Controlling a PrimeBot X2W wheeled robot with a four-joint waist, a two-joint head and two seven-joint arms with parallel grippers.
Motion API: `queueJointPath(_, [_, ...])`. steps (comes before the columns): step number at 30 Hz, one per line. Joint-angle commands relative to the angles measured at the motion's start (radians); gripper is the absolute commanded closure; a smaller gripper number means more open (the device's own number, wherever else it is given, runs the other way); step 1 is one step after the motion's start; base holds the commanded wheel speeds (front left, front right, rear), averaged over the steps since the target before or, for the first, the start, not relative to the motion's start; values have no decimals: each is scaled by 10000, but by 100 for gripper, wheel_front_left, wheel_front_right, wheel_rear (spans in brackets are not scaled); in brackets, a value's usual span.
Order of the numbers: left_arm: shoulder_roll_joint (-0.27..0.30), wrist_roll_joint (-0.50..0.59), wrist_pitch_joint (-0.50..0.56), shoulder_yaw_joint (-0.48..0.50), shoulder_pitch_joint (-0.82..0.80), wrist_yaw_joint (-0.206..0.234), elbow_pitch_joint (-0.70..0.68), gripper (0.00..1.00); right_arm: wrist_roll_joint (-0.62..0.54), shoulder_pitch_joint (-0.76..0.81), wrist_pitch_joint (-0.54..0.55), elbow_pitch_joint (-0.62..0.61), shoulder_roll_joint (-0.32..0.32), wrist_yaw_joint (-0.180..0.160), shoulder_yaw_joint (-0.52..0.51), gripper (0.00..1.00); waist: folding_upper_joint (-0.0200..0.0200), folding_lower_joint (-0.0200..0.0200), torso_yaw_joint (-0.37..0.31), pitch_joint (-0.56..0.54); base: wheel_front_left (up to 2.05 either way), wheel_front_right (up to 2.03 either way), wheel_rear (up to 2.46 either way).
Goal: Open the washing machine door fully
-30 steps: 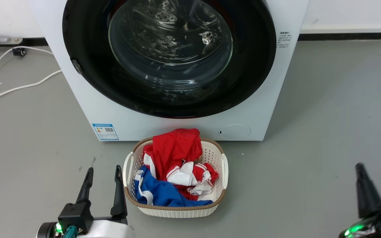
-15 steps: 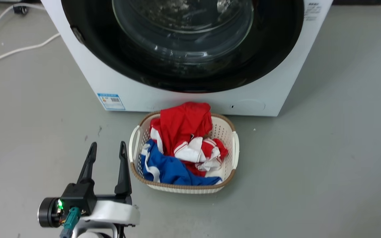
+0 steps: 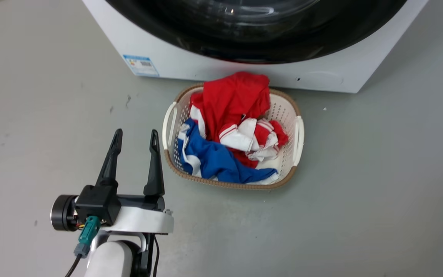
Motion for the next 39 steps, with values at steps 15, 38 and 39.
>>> queueJointPath(15, [-5, -335, -28, -488, -823, 335, -555, 0, -1735, -3516, 1697, 1763, -901, 4, 1992, 100, -1, -1, 881, 1705, 0, 0, 0])
queueJointPath(38, [0, -625, -28, -541, -962, 534, -597, 0, -2817, -3755, 3356, 1758, -318, 15, 2851, 100, -1, -1, 1136, 2051, 0, 0, 0])
queueJointPath(39, [-2, -606, -28, -520, -975, 525, -600, 0, -2811, -3647, 3395, 1699, -296, 15, 2871, 100, -1, -1, 1104, 2024, 0, 0, 0])
